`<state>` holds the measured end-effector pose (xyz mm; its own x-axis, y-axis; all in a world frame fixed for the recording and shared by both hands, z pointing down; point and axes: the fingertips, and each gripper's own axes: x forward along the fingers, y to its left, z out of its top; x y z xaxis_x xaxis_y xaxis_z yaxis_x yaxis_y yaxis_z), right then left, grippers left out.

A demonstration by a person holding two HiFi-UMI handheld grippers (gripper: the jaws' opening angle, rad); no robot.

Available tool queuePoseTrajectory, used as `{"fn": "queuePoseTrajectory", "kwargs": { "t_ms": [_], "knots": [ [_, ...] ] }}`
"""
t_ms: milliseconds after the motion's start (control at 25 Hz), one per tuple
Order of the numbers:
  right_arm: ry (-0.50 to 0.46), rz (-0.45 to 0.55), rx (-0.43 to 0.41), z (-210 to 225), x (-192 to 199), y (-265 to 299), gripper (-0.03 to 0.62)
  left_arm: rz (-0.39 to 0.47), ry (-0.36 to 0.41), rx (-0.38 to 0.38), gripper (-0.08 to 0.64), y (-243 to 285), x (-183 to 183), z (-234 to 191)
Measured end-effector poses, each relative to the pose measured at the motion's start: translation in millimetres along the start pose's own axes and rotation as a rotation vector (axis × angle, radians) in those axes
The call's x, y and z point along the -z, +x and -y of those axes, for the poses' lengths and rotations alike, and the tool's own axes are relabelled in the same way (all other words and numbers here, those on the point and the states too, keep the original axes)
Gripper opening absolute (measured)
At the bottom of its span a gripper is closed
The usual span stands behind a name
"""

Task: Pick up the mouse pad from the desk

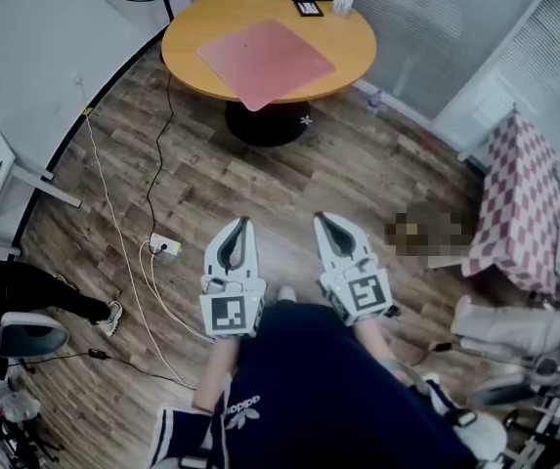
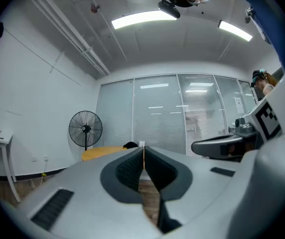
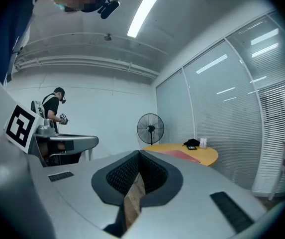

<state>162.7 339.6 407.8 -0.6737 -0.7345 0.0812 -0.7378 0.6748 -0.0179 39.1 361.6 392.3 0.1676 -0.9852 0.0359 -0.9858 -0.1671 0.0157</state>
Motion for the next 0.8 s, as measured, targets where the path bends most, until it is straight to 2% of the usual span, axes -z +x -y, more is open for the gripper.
{"fn": "queuePoseTrajectory", "kwargs": {
  "t_ms": [480,800],
  "knots": [
    [0.024,0.022,0.005,14,0,-5,0.004,-0.016,-0.014,-0.013,0.009,7,7,5],
    [0.028,-0.022,0.014,27,9,23,0.003,-0.023,-0.034,-0.020,0.009,35,11,-15]
  ]
}}
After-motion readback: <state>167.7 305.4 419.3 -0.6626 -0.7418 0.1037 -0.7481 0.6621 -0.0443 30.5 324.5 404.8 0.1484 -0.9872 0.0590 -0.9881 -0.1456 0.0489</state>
